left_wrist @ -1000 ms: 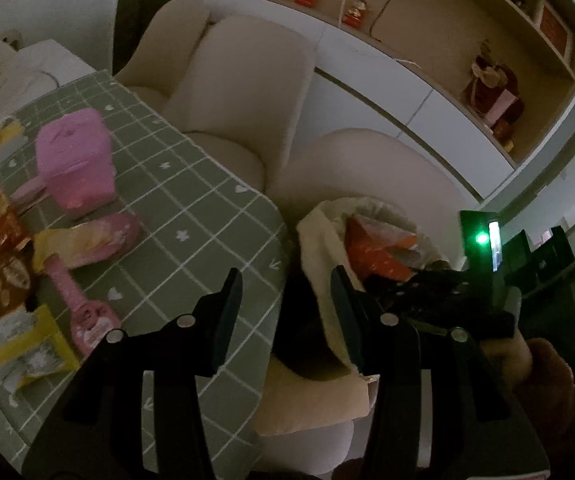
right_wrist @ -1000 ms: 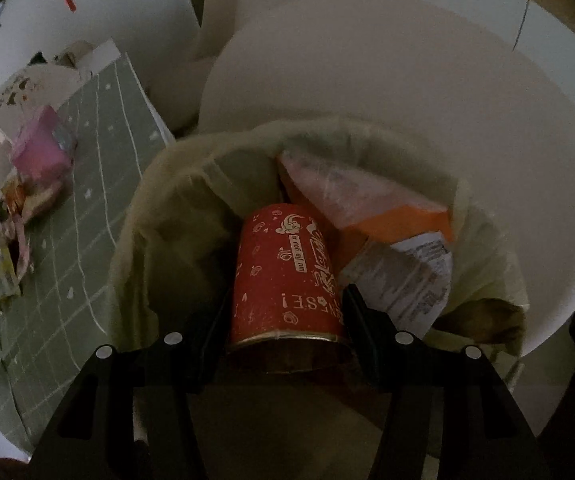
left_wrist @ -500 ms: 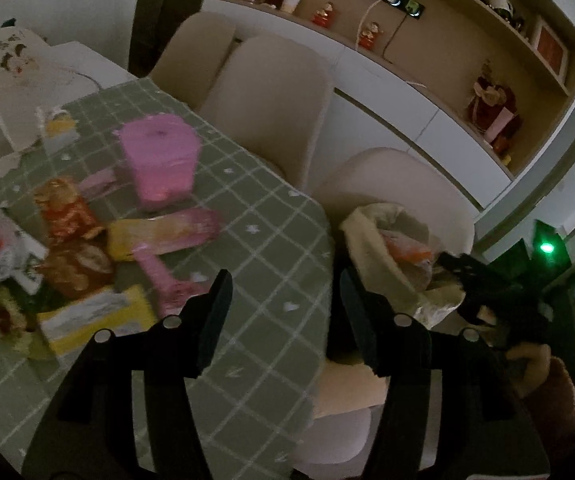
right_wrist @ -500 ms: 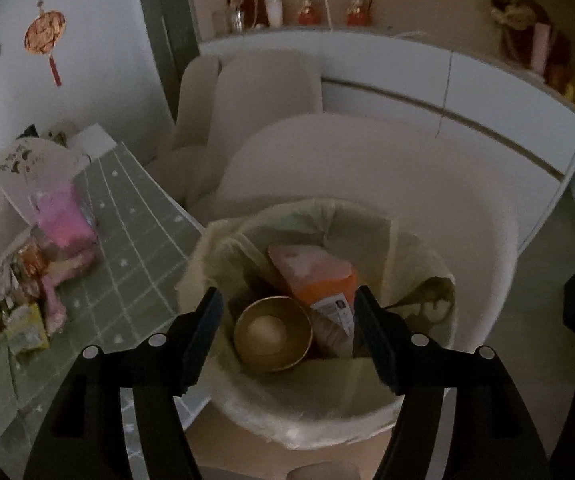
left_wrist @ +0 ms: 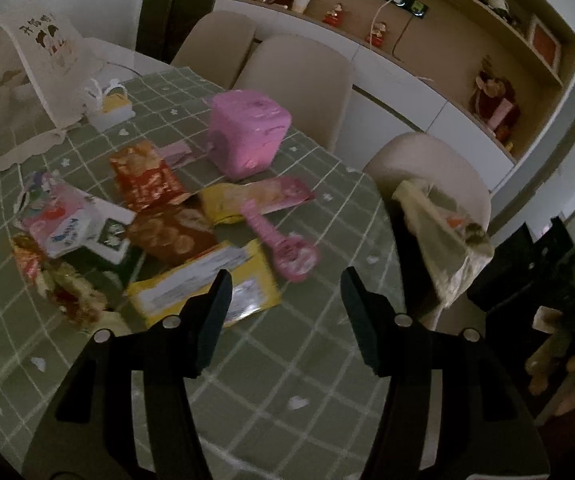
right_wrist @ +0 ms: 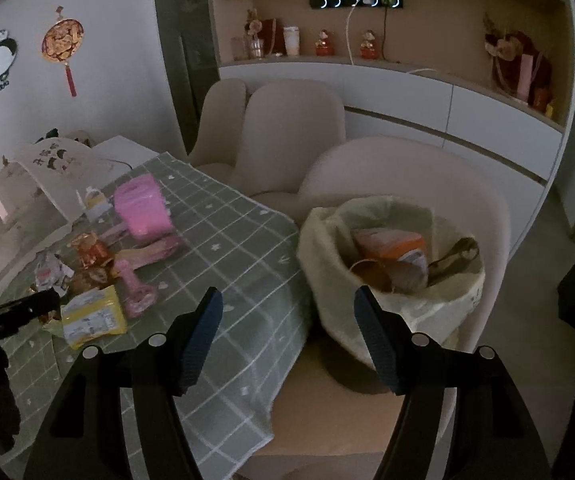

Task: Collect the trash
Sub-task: 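Move both open tools back over the snack pile on the table, then grasp the striped snack stick with the left tool while the right tool grasps the yellow packet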

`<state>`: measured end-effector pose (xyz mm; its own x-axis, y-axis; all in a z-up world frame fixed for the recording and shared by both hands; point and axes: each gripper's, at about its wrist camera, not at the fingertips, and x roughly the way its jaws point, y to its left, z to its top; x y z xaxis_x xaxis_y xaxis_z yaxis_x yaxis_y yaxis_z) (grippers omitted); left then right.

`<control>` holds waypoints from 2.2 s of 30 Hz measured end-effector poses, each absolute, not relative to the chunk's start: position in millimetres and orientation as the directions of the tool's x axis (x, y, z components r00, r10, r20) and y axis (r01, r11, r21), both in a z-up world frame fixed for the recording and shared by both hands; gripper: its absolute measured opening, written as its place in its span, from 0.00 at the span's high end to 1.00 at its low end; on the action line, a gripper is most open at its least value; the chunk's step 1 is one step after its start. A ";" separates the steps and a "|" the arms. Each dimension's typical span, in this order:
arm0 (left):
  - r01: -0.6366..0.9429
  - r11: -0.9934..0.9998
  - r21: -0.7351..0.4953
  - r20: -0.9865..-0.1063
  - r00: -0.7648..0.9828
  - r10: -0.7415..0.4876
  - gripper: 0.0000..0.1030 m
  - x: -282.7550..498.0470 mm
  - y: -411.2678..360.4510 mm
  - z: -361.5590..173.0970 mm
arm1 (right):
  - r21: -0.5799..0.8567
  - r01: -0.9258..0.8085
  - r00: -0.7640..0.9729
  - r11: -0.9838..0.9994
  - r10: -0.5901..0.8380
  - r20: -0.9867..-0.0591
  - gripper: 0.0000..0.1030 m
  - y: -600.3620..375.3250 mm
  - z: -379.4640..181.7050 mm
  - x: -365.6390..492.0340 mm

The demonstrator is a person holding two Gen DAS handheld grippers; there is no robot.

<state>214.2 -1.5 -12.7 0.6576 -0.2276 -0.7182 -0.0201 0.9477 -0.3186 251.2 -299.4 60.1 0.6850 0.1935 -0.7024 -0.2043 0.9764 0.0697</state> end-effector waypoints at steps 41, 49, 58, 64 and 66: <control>-0.188 0.907 -0.376 -0.778 0.597 -0.199 0.84 192.1 136.6 -50.6 | 0.119 -0.406 0.497 0.906 0.328 -0.803 0.37 -110.2 -24.0 246.9; -0.258 0.881 -0.396 -0.795 0.577 -0.188 0.83 174.8 155.7 -57.6 | 0.160 -0.537 0.398 0.828 0.415 -0.818 0.37 -41.4 -40.1 229.7; -0.253 0.873 -0.416 -0.784 0.586 -0.204 0.83 169.6 156.1 -58.4 | -0.098 -0.468 0.507 0.878 0.176 -0.844 0.38 -71.4 -53.9 239.9; -0.238 0.868 -0.436 -0.775 0.590 -0.228 0.83 171.3 149.9 -62.8 | 0.014 -0.360 0.521 0.933 0.213 -0.826 0.38 -126.8 -35.7 249.6; -0.231 0.867 -0.441 -0.773 0.589 -0.237 0.83 171.9 147.0 -64.7 | 0.129 -0.313 0.526 0.941 0.285 -0.801 0.38 -136.9 -25.1 249.7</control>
